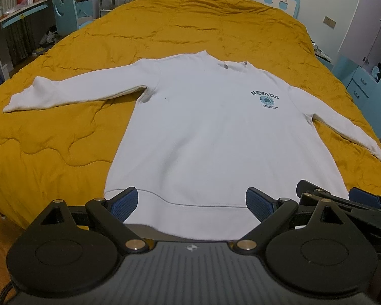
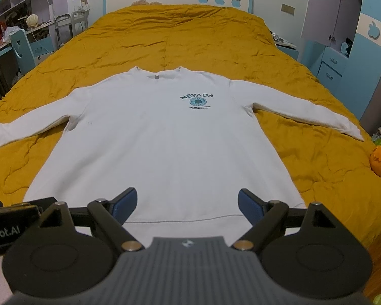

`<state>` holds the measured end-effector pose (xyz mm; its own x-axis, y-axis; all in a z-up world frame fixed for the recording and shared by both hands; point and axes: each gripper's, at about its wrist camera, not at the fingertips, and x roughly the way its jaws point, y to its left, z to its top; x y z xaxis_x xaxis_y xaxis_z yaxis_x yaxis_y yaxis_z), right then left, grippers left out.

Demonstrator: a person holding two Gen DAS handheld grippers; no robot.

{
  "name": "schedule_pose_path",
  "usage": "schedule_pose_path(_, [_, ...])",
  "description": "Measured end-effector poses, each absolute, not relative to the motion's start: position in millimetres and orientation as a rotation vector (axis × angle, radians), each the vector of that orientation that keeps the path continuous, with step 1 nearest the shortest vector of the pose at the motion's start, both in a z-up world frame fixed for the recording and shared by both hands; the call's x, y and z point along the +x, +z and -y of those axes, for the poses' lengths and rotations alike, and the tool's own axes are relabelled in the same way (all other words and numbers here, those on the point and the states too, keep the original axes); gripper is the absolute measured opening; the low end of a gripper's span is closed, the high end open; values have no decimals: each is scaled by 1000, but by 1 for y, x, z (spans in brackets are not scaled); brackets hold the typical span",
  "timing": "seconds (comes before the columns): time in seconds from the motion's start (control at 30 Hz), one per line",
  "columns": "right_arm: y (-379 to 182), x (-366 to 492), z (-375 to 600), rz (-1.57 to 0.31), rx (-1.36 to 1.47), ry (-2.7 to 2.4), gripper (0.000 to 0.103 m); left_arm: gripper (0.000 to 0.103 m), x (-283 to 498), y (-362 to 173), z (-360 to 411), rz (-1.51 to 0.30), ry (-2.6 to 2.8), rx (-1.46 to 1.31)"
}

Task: Fold small clothes

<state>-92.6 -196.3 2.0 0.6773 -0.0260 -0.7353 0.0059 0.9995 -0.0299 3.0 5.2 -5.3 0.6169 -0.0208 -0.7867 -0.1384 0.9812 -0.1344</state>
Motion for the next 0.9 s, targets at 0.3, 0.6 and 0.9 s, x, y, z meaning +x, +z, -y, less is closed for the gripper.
schedule_pose_path(0.3, [-2, -90, 195, -840, -27, -21, 82, 103, 6, -10, -6, -921, 66, -197])
schedule_pose_path(0.6, [-9, -83, 193, -862, -35, -27, 82, 103, 12, -17, -7, -943, 62, -208])
schedule_pose_path(0.9, [-17, -70, 191, -873, -26, -25, 82, 103, 21, -26, -13, -945, 50, -240])
